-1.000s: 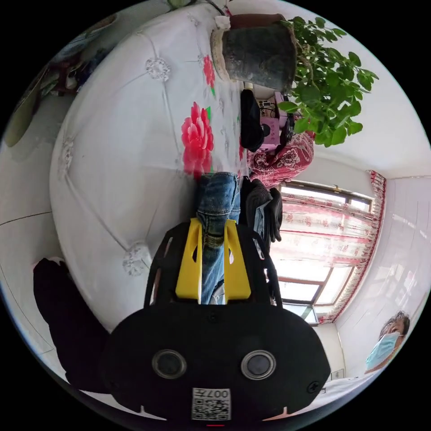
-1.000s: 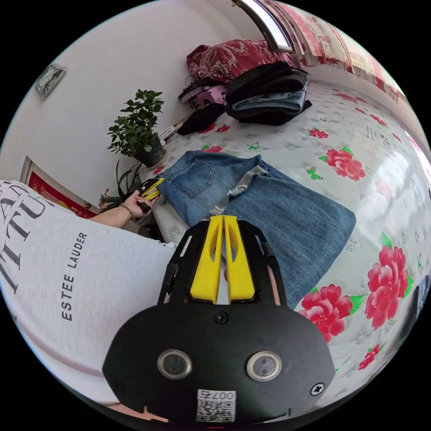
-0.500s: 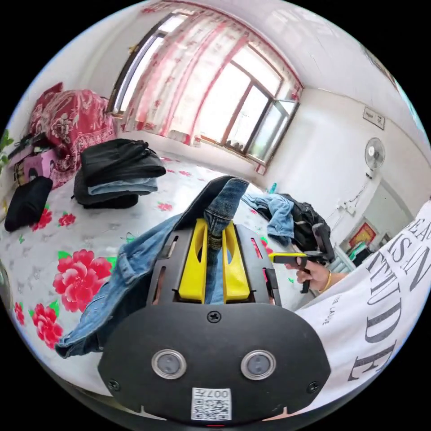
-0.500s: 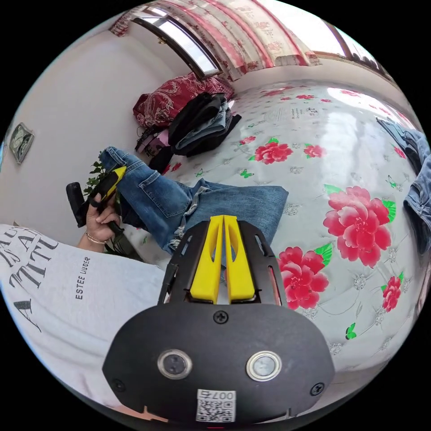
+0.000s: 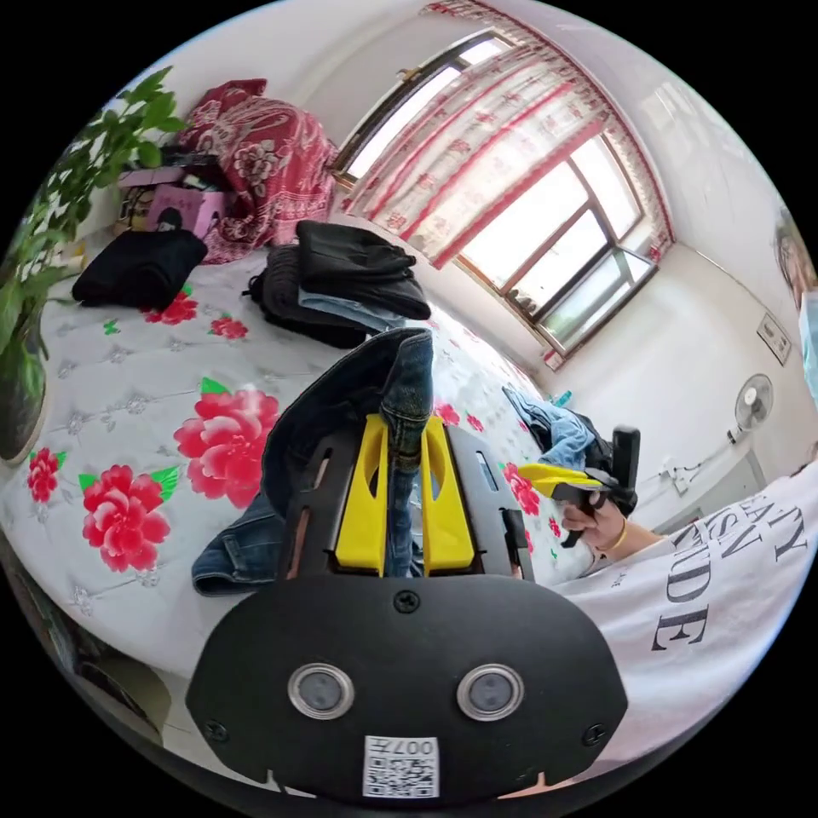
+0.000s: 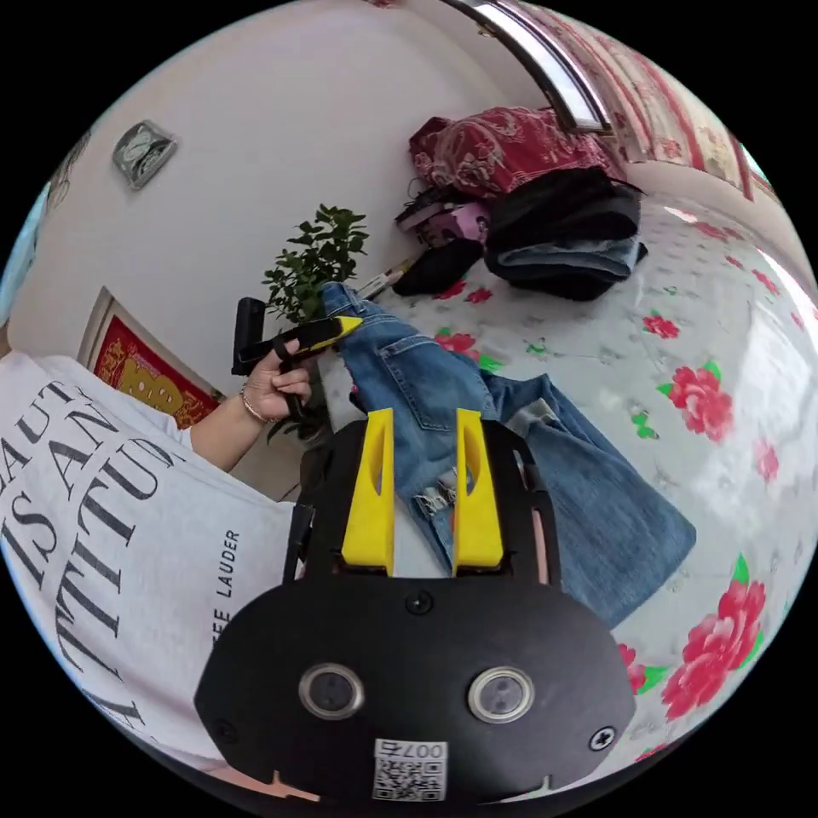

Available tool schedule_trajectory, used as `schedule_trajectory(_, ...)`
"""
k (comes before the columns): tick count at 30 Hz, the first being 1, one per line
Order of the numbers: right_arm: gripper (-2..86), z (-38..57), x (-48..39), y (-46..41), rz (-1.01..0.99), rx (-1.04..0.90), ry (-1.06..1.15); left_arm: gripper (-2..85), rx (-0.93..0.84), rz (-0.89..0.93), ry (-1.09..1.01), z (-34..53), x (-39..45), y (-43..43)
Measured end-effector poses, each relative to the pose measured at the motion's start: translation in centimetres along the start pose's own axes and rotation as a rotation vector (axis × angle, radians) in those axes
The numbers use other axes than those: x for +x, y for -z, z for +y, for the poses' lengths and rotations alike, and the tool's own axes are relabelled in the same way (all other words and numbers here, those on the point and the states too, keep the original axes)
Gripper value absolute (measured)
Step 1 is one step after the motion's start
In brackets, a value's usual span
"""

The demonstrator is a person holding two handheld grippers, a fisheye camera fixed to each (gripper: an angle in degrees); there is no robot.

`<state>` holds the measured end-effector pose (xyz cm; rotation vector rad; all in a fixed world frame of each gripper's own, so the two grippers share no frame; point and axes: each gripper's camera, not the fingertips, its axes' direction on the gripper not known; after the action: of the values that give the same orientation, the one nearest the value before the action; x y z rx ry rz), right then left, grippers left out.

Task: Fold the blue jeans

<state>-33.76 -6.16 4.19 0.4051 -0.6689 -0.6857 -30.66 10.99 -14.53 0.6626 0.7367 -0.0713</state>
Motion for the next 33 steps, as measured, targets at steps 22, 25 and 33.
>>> schedule_trajectory(22, 4.3, -3.0, 4.3, -4.1, 0.047, 0.072, -0.152, 13.1, -0.366, -0.694, -0.27, 6.2, 4.1, -14.1)
schedule_trajectory(25, 3.8, -3.0, 3.7, -4.4, 0.052, 0.06, -0.12, 8.8, -0.28, -0.849, -0.305, 2.2, 2.6, -13.6)
schedule_trajectory(33, 2.7, -3.8, 3.4, -6.9, 0.013, 0.023, -0.08, 10.1, -0.213, -0.69, 0.103, -4.0, -6.9, -7.0)
